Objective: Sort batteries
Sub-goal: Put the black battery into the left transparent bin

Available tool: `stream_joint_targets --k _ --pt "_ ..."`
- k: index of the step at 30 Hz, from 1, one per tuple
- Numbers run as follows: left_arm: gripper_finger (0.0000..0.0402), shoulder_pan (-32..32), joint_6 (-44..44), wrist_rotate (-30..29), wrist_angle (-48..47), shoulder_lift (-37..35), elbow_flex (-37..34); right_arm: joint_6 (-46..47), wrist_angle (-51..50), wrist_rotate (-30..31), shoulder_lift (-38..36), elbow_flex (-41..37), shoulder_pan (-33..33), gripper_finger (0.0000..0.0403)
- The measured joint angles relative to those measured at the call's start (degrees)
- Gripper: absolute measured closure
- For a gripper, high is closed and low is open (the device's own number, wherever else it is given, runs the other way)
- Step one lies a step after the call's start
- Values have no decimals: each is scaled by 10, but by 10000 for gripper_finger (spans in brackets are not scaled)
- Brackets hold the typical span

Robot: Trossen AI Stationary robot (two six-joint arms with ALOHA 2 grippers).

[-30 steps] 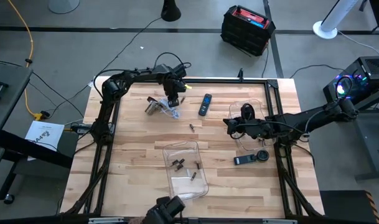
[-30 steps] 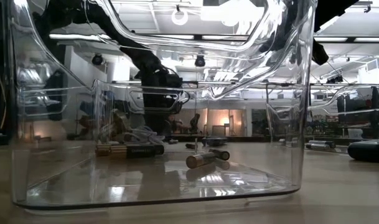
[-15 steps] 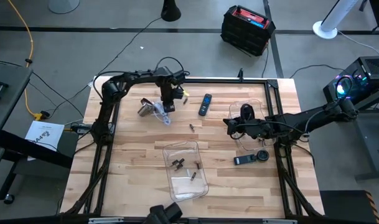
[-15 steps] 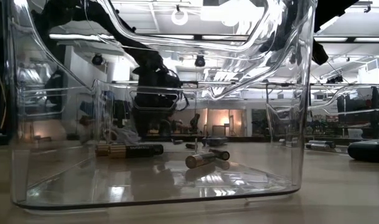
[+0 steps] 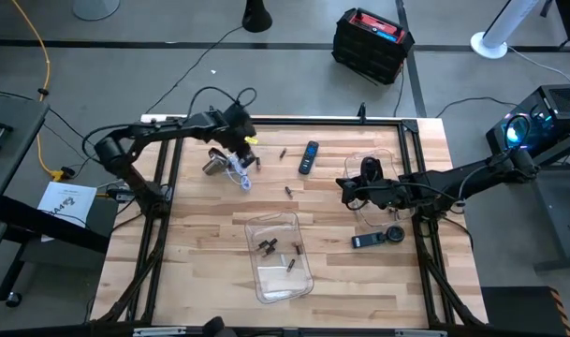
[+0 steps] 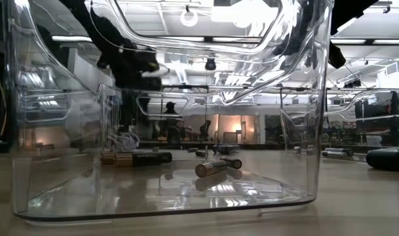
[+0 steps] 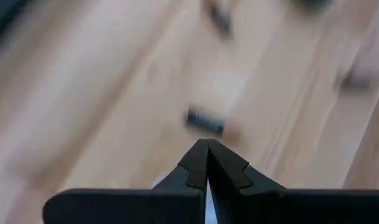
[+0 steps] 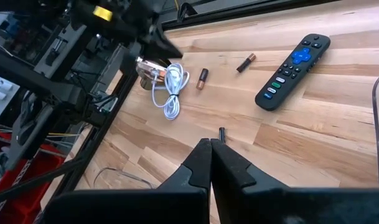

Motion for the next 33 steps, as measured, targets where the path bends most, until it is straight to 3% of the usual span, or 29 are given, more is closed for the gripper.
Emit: stream_joint_targets --k 5,16,24,33 --pt "394 -22 -118 -60 113 -5 10 -4 0 0 0 0 0 403" --pt "278 -40 -308 -86 47 59 45 -18 -2 -3 0 0 0 403" --pt "221 -77 -382 -81 118 102 46 -19 -7 -3 0 0 0 403" --pt "215 -93 -413 -89 72 190 110 -19 -8 -3 0 0 0 403"
